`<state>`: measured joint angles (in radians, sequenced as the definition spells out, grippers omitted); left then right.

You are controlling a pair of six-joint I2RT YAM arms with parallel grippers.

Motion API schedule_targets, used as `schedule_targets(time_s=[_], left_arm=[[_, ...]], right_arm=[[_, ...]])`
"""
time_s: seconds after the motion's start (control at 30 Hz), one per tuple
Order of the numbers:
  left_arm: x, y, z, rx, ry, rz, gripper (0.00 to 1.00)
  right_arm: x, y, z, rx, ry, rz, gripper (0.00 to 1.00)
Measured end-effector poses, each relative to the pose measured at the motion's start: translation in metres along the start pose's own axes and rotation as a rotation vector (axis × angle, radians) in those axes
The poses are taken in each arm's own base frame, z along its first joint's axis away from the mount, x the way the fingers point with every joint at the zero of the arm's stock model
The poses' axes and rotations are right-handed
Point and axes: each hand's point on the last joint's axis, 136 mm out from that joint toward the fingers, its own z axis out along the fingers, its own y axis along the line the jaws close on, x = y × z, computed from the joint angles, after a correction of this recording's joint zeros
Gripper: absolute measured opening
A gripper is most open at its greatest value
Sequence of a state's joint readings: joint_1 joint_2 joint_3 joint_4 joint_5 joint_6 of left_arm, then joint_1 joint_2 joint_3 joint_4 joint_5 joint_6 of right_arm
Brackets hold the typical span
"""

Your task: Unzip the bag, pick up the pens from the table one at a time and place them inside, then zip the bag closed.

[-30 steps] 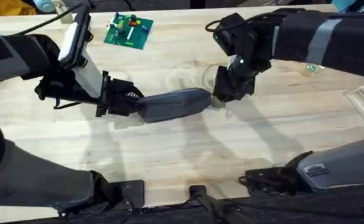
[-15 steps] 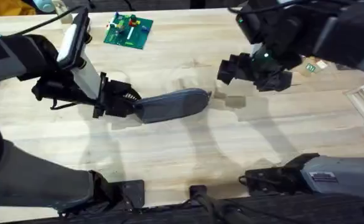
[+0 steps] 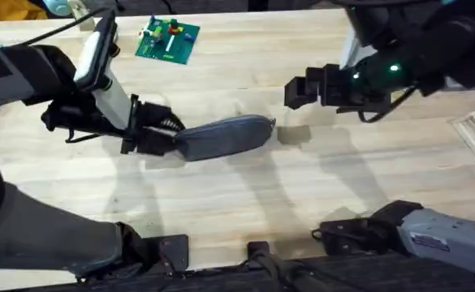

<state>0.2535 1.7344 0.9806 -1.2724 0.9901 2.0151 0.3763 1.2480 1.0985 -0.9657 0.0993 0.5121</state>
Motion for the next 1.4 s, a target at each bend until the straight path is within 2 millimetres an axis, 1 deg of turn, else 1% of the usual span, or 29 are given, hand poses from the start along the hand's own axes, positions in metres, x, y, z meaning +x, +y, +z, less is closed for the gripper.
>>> schedule_targets(time_s=[0.03, 0.13, 0.17, 0.2, 0.37, 0.57, 0.67, 0.77, 0.87, 0.93, 1.0, 1.23, 1.4], left_arm=[[0.000, 0.000, 0.000, 0.000, -0.001, -0.004, 0.347], [0.000, -0.001, -0.001, 0.001, -0.002, -0.009, 0.832], [0.000, -0.001, -0.001, 0.001, -0.002, -0.013, 0.949], [0.000, -0.001, -0.001, 0.001, -0.002, -0.013, 0.980], [0.000, -0.001, -0.001, 0.001, -0.002, -0.012, 0.992], [0.000, -0.001, -0.001, 0.001, -0.002, -0.012, 0.993], [0.000, 0.000, -0.001, -0.001, -0.001, -0.010, 0.993], [0.000, 0.000, -0.001, -0.002, -0.002, -0.010, 0.995], [-0.004, -0.003, -0.002, 0.007, -0.016, -0.038, 0.996], [-0.012, -0.005, -0.007, 0.020, -0.025, -0.070, 0.996], [-0.022, -0.003, -0.016, 0.021, -0.032, -0.088, 0.996], [-0.067, 0.017, -0.059, -0.025, -0.037, -0.092, 0.997], [-0.093, 0.036, -0.082, -0.102, 0.000, -0.012, 0.997]], right_arm=[[0.000, 0.002, -0.003, -0.019, -0.005, -0.007, 0.997], [0.003, 0.008, -0.015, -0.071, -0.023, -0.024, 0.998], [0.004, 0.009, -0.019, -0.089, -0.027, -0.032, 0.997], [0.005, 0.011, -0.023, -0.110, -0.033, -0.044, 0.997], [0.010, 0.021, -0.046, -0.207, -0.076, -0.106, 0.997], [0.012, 0.024, -0.069, -0.268, -0.144, -0.144, 0.998], [0.013, 0.024, -0.073, -0.280, -0.158, -0.151, 0.998], [0.014, 0.025, -0.074, -0.284, -0.157, -0.154, 0.998], [0.014, 0.025, -0.074, -0.287, -0.155, -0.154, 0.998], [0.014, 0.025, -0.074, -0.286, -0.154, -0.155, 0.998], [0.017, 0.024, -0.074, -0.283, -0.147, -0.165, 0.998], [0.023, 0.020, -0.083, -0.286, -0.172, -0.226, 0.998], [0.021, 0.015, -0.089, -0.266, -0.213, -0.267, 0.998]])
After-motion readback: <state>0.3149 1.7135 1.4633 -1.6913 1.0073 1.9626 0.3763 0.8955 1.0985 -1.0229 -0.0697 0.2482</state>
